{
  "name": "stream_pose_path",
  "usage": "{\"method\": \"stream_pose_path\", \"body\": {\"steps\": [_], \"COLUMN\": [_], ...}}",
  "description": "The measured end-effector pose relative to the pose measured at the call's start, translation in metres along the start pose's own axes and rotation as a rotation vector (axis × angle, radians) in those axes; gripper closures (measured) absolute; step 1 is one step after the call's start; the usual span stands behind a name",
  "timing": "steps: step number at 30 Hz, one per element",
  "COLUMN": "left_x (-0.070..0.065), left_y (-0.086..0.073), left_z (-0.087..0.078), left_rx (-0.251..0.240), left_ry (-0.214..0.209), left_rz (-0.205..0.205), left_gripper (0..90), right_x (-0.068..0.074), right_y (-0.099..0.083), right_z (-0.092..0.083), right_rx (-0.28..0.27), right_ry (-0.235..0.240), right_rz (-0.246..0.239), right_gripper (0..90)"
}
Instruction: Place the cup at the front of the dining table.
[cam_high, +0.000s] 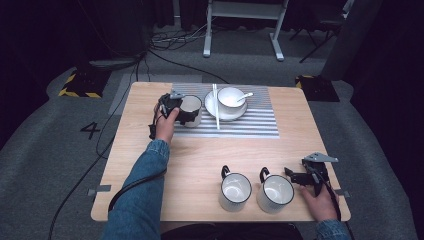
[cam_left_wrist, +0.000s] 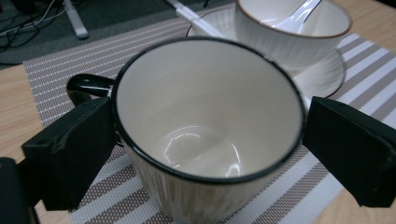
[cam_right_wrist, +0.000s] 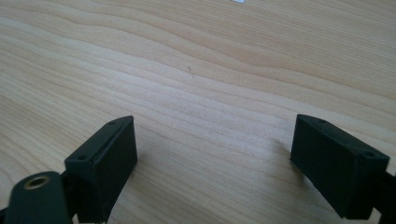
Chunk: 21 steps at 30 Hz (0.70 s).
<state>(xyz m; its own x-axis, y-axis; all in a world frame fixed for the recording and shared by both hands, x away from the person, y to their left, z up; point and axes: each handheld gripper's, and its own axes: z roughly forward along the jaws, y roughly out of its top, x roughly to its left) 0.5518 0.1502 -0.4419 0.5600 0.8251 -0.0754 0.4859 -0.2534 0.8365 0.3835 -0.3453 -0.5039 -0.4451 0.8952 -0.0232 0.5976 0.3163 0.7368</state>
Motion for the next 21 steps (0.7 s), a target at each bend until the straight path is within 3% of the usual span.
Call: {"method": "stream_pose_path", "body": {"steps": [1, 3, 6, 9, 11, 12, 14, 17, 20, 21], "left_x": [0.0, -0.001, -0.003, -0.007, -0.01, -0.013, -0.014, -0.021, -0.024, -0.025], "left_y": [0.0, 0.001, 0.003, 0.003, 0.002, 0.001, 0.001, 0.0, 0.0, 0.0], "left_z": [-0.005, -0.015, -0.033, -0.041, -0.049, -0.053, -0.061, -0.075, -0.082, -0.085], "left_rx": [-0.025, -0.036, -0.077, -0.087, -0.103, -0.093, -0.098, -0.107, -0.11, -0.111], "left_ry": [-0.001, -0.007, -0.027, -0.051, -0.063, -0.079, -0.088, -0.11, -0.12, -0.113], "left_rz": [-0.003, -0.007, 0.002, -0.001, 0.017, 0.006, 0.041, 0.038, 0.037, 0.056], "left_gripper": [5.8, 17.5, 16.4, 15.4, 15.5, 15.4, 15.5, 15.5, 15.5, 15.5], "right_x": [0.0, 0.0, 0.0, 0.0, 0.0, 0.0, 0.0, 0.0, 0.0, 0.0], "right_y": [0.0, 0.0, 0.0, 0.0, 0.0, 0.0, 0.0, 0.0, 0.0, 0.0], "right_z": [0.0, 0.0, 0.0, 0.0, 0.0, 0.0, 0.0, 0.0, 0.0, 0.0], "right_rx": [0.0, 0.0, 0.0, 0.0, 0.0, 0.0, 0.0, 0.0, 0.0, 0.0], "right_ry": [0.0, 0.0, 0.0, 0.0, 0.0, 0.0, 0.0, 0.0, 0.0, 0.0], "right_rz": [0.0, 0.0, 0.0, 0.0, 0.0, 0.0, 0.0, 0.0, 0.0, 0.0], "right_gripper": [14.5, 14.5, 14.5, 14.5, 14.5, 14.5, 14.5, 14.5, 14.5, 14.5]}}
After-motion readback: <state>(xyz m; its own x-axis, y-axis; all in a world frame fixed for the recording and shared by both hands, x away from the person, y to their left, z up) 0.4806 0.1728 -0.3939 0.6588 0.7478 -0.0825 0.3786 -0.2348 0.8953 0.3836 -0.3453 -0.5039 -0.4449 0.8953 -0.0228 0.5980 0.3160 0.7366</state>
